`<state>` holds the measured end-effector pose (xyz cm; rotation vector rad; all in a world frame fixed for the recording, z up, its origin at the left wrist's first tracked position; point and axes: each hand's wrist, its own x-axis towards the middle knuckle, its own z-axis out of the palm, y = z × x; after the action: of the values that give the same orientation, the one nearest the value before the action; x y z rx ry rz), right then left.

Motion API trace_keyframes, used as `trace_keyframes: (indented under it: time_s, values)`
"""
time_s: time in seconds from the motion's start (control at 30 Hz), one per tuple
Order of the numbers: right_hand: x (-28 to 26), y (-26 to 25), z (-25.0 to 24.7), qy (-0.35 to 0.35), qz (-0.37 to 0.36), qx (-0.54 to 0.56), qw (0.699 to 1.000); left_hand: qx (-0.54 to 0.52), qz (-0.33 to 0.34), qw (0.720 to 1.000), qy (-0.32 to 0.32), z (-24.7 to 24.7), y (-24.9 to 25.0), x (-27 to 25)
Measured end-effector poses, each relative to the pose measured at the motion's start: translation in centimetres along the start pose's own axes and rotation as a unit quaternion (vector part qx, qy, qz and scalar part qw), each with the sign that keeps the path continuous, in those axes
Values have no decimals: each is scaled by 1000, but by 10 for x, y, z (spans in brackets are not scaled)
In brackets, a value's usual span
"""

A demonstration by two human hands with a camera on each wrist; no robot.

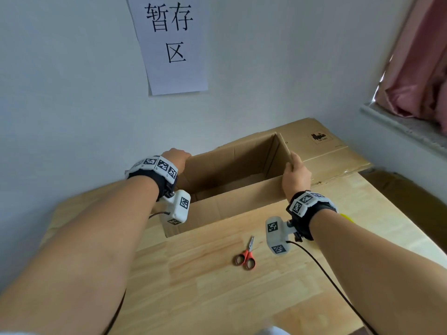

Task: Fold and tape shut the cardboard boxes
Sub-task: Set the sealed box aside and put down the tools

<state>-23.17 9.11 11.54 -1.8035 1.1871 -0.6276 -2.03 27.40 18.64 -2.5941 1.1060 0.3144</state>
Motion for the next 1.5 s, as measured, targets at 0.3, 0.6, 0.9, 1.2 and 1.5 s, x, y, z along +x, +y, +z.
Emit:
trace_keyframes:
  time_s: [0.3, 0.6, 0.9, 1.2, 1.5]
  values:
    - [3, -5, -5, -25, -6, -21, 999, -138, -6, 990, 15, 7, -16, 14]
    - [6, -15, 8, -17, 5, -73, 997, -215, -79, 971, 64, 28, -61, -8]
    - [4, -15, 7, -27, -5, -100, 995, -312, -88, 945, 50, 56, -62, -15]
    - [22, -35, 10, -85, 8, -105, 991, -373, -153, 905, 138, 61, -66, -34]
    - [18, -91, 95, -247, -3, 17, 969, -185, 59, 978, 78, 51, -51, -53]
